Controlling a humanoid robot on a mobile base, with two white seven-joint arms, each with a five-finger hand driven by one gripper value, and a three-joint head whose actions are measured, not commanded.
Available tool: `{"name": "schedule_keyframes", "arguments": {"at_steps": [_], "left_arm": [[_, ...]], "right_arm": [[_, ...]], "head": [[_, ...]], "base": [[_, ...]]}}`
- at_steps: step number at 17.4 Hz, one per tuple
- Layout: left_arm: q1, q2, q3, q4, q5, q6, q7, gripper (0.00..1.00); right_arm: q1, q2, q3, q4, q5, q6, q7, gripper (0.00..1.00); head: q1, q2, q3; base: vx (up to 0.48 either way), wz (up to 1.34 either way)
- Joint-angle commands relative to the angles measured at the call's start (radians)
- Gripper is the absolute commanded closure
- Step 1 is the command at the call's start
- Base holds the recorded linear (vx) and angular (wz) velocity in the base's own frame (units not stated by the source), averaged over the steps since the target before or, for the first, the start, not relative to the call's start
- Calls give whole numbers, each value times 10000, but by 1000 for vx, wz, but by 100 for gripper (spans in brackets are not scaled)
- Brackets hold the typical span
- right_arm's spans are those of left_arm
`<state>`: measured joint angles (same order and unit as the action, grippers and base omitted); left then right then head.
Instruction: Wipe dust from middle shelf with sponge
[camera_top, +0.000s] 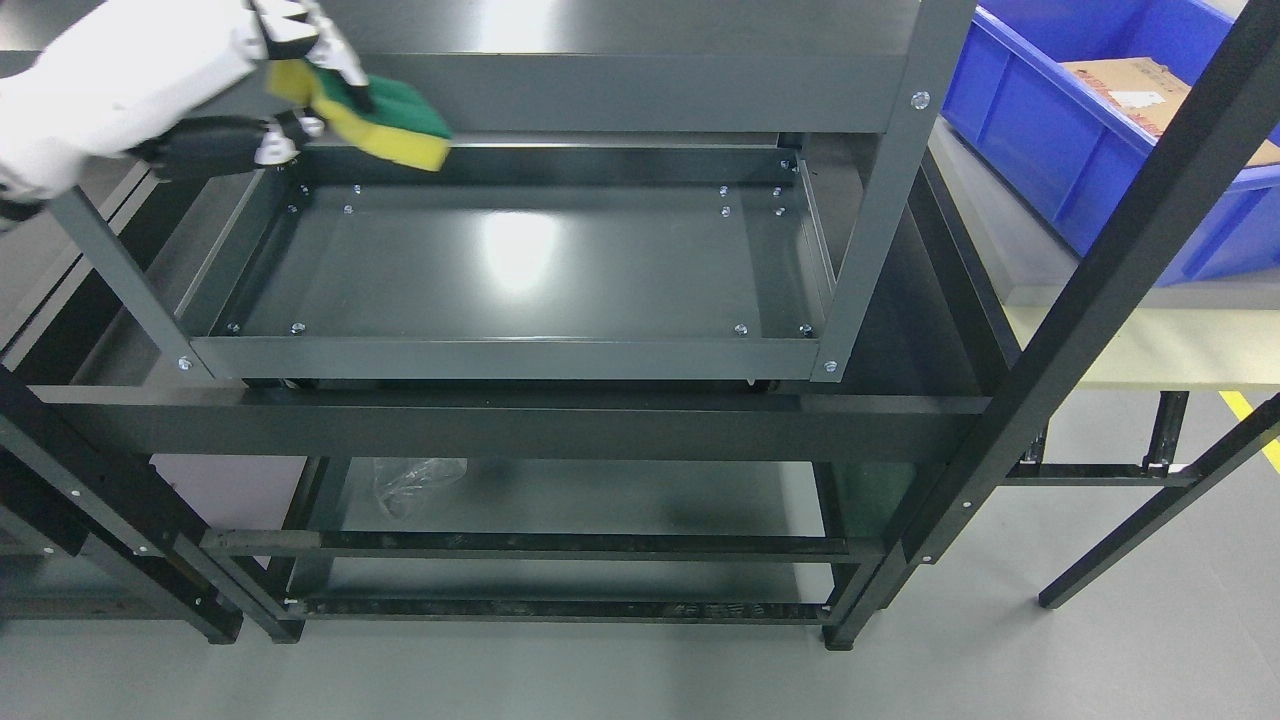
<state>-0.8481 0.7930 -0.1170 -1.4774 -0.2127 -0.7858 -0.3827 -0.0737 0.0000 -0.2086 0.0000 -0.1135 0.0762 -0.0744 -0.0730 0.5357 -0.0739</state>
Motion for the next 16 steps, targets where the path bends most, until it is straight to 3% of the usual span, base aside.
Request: {"name": "schedule_keyframes", "arguments": {"at_steps": [1, 5, 11, 16], "left_arm": [[1163, 3343, 2196, 1853, 1068, 4, 7, 98], [1425, 3973, 2412, 2670, 1667, 4, -8, 97], [1593, 3790, 2107, 2534, 1636, 4, -8, 98], [769, 1524, 849, 2181, 781, 4, -161, 99]], "right_arm": [[0, -175, 0, -175, 0, 5, 8, 0], [0, -175, 0, -175, 0, 5, 8, 0], [0, -175, 0, -175, 0, 5, 8, 0], [0, -175, 0, -175, 0, 5, 8, 0]], "head": [[0, 0, 0], [0, 0, 0], [0, 0, 0], [0, 0, 0]], "base": [[0, 0], [0, 0], [0, 0], [0, 0]]}}
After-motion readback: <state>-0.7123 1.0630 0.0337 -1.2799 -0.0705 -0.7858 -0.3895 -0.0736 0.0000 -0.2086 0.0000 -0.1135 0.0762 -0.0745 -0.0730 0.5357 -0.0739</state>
